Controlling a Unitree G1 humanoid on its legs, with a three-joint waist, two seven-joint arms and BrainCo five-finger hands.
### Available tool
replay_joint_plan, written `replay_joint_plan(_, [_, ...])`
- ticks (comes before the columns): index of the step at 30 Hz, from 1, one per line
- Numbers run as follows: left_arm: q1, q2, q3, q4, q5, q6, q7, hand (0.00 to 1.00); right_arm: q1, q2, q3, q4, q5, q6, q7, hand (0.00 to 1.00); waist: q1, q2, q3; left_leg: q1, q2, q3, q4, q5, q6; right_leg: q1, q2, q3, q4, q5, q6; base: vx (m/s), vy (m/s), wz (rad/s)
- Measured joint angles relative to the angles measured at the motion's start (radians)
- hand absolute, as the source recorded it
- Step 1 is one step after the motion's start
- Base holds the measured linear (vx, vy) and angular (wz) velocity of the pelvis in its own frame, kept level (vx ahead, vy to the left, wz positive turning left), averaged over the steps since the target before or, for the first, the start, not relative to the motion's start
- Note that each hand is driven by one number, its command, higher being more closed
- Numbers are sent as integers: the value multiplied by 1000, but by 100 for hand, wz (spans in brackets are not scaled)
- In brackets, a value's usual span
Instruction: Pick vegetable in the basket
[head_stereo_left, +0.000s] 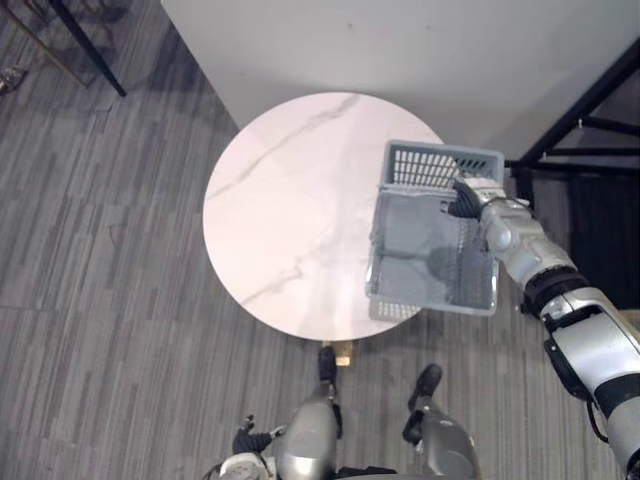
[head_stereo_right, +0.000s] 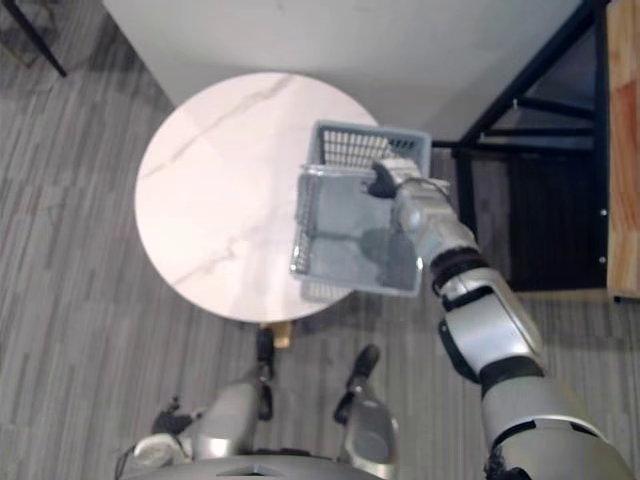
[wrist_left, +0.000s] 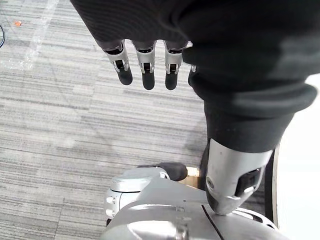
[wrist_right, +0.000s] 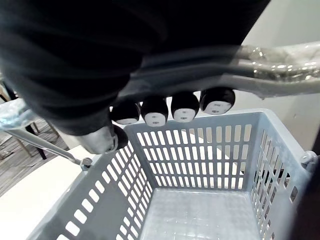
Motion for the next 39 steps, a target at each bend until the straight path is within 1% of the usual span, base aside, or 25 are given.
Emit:
replay_joint_plan(2, [0,1,3,-1,16,1,0,0,25,-4,45,-67,-1,-2,23,100,-5,-3,-2,9,2,7,0,0,0,4,1,8,0,1,2,4,6,-10])
replay_joint_plan(4, [0,4,3,-1,24,3,-1,0,43,-5,62,-108,-1,-4,38,100,-6,-4,-3,15,4,11,0,0,0,7,4,13,0,2,4,-5,0,-7])
replay_joint_plan(5, [1,4,5,-2,30,9,-1,0,63,-9,82,-144,4,-7,49,100,-9,-5,-5,27,5,12,0,0,0,18,5,15,-1,2,4,-2,-7,-6])
replay_joint_plan(7, [2,5,17,-1,34,20,-4,0,94,-27,108,-220,12,-25,70,100,-15,-13,-13,37,8,13,0,0,0,28,8,17,-4,3,4,0,-4,-2])
replay_joint_plan(9, [16,19,22,1,38,23,-13,0,140,-47,140,-322,18,-49,88,100,-32,-33,-46,39,8,20,0,-1,-1,32,10,27,-16,7,11,-5,-1,-7])
replay_joint_plan(10, [19,22,22,2,38,24,-17,0,155,-57,150,-349,22,-56,90,100,-34,-38,-56,40,8,25,0,-1,-1,31,11,32,-19,8,13,7,5,-20])
replay_joint_plan(11, [26,25,25,4,38,26,-20,0,202,-86,163,-435,35,-75,111,100,-40,-50,-81,44,8,36,0,-2,-2,32,12,43,-27,17,12,4,6,-16])
replay_joint_plan(12, [27,25,27,4,38,26,-20,0,209,-90,163,-447,37,-78,113,100,-43,-52,-84,44,7,37,0,-2,-2,32,12,44,-30,18,12,-5,8,-16])
replay_joint_plan(13, [29,26,39,6,41,30,-25,0,235,-111,169,-496,57,-85,126,100,-54,-59,-99,45,6,41,0,-2,-2,32,12,50,-33,21,14,-13,6,-8])
replay_joint_plan(15, [31,28,54,17,70,35,-35,0,282,-147,170,-558,100,-99,141,100,-60,-63,-119,53,7,51,0,-3,-2,33,12,60,-33,22,15,-19,8,-17])
replay_joint_plan(18, [54,27,62,22,78,37,-41,0,352,-201,170,-645,154,-113,170,100,-64,-63,-162,69,10,72,0,-9,-6,34,16,85,-34,21,15,-14,2,-22])
replay_joint_plan(20, [66,28,68,33,78,37,-43,0,391,-236,170,-698,183,-121,193,100,-78,-64,-186,76,13,84,0,-11,-8,34,19,98,-34,21,16,-14,-6,-18])
replay_joint_plan(22, [74,28,75,39,78,38,-45,0,421,-263,170,-752,189,-122,199,100,-87,-64,-200,82,16,95,0,-14,-11,32,24,112,-35,20,17,-13,-10,-18])
replay_joint_plan(24, [88,28,83,39,79,38,-48,0,461,-286,169,-787,190,-136,200,100,-97,-64,-212,91,19,104,0,-18,-16,35,27,120,-34,18,19,-4,-15,-20])
replay_joint_plan(25, [98,27,91,40,79,38,-54,0,496,-300,169,-813,190,-144,206,100,-101,-65,-228,96,25,120,0,-24,-19,31,32,138,-35,17,20,7,-21,-25])
replay_joint_plan(27, [106,27,100,41,79,40,-63,0,523,-304,169,-835,190,-146,215,100,-109,-64,-236,105,31,132,0,-28,-22,32,36,154,-35,17,20,15,-25,-28])
replay_joint_plan(31, [131,24,131,42,79,44,-79,0,577,-304,168,-867,190,-157,230,100,-112,-59,-259,140,45,198,-1,-45,-36,29,57,218,-38,20,17,32,-23,-47])
replay_joint_plan(33, [141,21,141,42,78,46,-81,0,582,-304,168,-877,190,-162,233,100,-111,-51,-265,166,58,246,13,-64,-43,29,75,265,-36,20,15,50,-22,-59])
replay_joint_plan(34, [141,21,141,41,79,46,-82,0,582,-304,168,-877,190,-163,232,100,-111,-52,-264,158,68,252,53,-82,-40,28,78,273,-32,18,13,53,-41,-47])
replay_joint_plan(35, [142,22,141,41,79,45,-85,0,582,-305,168,-877,189,-163,232,100,-112,-48,-266,125,93,257,154,-134,-39,30,84,285,-26,16,7,39,-52,-36])
replay_joint_plan(36, [142,22,140,39,79,44,-87,0,582,-309,165,-877,188,-162,232,100,-113,-36,-271,96,123,253,244,-183,-41,30,96,293,-18,15,-2,33,-59,-34])
replay_joint_plan(37, [141,21,139,39,79,43,-87,0,582,-311,163,-877,188,-162,231,100,-113,-30,-272,90,136,244,274,-199,-42,31,103,299,-14,15,-3,16,-58,-38])
replay_joint_plan(39, [140,16,139,39,79,42,-86,0,584,-315,153,-877,180,-160,221,100,-112,-11,-267,93,145,122,311,-242,-57,28,123,317,25,5,-15,-4,-29,-35])
